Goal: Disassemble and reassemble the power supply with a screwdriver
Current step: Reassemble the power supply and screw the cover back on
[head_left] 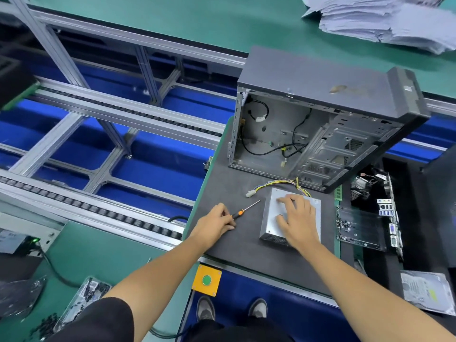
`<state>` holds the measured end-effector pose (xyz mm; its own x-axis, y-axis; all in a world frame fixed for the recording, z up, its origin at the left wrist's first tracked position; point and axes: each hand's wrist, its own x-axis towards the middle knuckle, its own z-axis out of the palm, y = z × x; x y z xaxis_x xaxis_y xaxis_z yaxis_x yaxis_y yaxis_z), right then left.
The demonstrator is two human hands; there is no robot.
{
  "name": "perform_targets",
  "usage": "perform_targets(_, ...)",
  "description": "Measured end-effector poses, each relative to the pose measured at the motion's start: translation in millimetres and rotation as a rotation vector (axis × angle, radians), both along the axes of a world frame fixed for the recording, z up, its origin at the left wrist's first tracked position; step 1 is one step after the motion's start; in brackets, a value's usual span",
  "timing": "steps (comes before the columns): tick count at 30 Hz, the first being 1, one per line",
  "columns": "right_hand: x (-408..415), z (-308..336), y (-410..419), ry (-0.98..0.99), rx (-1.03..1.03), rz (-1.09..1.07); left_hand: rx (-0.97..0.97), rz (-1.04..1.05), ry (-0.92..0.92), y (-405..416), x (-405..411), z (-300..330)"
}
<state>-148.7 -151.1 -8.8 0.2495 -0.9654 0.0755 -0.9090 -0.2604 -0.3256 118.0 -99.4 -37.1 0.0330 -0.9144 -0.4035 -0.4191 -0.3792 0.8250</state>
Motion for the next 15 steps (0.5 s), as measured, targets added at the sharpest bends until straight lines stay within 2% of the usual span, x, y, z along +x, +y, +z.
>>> perform_targets(3, 24.6, 8.5, -1.1, 0.005, -0.051, 0.048, -0.181, -0.199, -0.200, 0.5, 5.2, -10.4)
perform_targets(5, 54.0, 15.7, -6.2, 0.028, -0.050, 0.091, -0.314, -0.210, -0.260, -1.4, 7.5, -11.4)
perform_targets(8, 92.3, 22.0, -11.5, 0.099, -0.054, 0.216, -0.412, -0.007, -0.159, -10.4, 11.8, 1.7)
perform_targets(11, 113.3, 26.1, -18.5, 0.161, 0.033, 0.337, -0.462, 0.027, -0.114, -27.3, 15.3, 22.2)
perform_targets(15, 126.2, 38.3, -33.1, 0.016, 0.173, 0.255, -0.487, 0.068, 0.018, -46.6, 11.4, 48.9)
